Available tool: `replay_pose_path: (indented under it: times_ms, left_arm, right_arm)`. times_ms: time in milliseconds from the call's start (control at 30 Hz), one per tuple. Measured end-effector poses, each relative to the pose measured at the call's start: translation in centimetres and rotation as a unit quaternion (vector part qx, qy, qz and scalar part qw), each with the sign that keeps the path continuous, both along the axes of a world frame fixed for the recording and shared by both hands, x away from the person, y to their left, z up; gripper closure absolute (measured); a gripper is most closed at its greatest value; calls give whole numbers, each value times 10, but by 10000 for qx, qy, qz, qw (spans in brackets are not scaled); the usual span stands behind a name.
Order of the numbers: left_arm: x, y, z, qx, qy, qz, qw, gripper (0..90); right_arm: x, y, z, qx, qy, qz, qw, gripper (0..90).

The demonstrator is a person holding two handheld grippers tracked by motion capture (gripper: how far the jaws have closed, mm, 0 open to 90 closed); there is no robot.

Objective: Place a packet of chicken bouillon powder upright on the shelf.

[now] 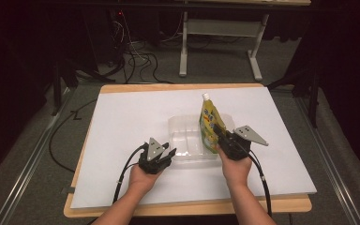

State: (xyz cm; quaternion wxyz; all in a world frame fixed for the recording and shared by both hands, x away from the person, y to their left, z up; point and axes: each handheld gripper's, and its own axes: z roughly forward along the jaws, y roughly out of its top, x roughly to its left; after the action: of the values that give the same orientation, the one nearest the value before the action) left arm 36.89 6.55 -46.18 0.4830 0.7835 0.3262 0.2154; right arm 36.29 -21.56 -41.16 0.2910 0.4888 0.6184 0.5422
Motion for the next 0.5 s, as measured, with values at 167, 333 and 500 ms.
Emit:
replay_pose_path:
  times_ms: [167,333,500]
  left_arm:
    - [0,1,2,-57,23,15,10000,593]
    - [-1,4,5,-176,24,42,9998,536]
    - [-1,6,7,-281,97,35,9996,508]
  right_arm:
    - [0,0,0,-2,36,12,10000,851]
    - [3,-1,1,-8,157,100,9998,753]
    - [5,-3,0,-47,372,347,9987,557]
